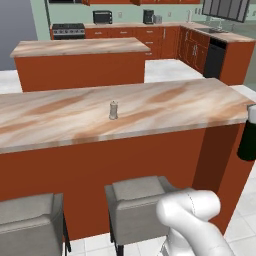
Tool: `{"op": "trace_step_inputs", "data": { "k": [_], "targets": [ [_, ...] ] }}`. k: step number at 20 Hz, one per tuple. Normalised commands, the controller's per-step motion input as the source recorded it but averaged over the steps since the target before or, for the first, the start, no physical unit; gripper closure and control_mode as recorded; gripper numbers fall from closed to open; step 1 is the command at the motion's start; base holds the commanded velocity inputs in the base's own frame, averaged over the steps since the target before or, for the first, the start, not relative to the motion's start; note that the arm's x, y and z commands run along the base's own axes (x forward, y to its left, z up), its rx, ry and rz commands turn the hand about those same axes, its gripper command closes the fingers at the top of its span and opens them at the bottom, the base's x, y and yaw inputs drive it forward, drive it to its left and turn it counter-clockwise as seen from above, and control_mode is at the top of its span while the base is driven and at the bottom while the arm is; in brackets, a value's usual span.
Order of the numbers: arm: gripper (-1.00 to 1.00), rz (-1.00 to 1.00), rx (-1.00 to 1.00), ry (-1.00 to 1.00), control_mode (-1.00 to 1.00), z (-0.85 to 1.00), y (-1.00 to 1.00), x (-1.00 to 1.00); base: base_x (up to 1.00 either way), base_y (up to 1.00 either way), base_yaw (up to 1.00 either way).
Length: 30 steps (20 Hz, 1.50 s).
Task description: Get the candle and the beer from the cabinet and move them to the dining counter.
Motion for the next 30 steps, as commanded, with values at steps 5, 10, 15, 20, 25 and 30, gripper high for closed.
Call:
{"op": "trace_step_inputs", "data": {
  "k": [5, 10, 15, 20, 25, 30],
  "targets": [
    [1.00, 0.24, 0.00, 0.00, -1.00, 0.24, 0.04, 0.33, 0.00, 0.00, 0.00],
    [1.00, 0.03, 0.00, 0.00, -1.00, 0.26, 0.00, 0.22, 0.00, 0.00, 0.00],
    [1.00, 0.00, 0.00, 0.00, -1.00, 0.00, 0.10, 0.44, 0.00, 0.00, 0.00],
    [1.00, 0.00, 0.00, -0.03, -1.00, 0.00, 0.05, 0.49, 0.00, 0.00, 0.00],
    [1.00, 0.00, 0.00, 0.00, -1.00, 0.00, 0.15, 0.57, 0.00, 0.00, 0.00],
    [1.00, 0.00, 0.00, 0.00, -1.00, -0.21, 0.24, 0.38, 0.00, 0.00, 0.00]
  ]
}}
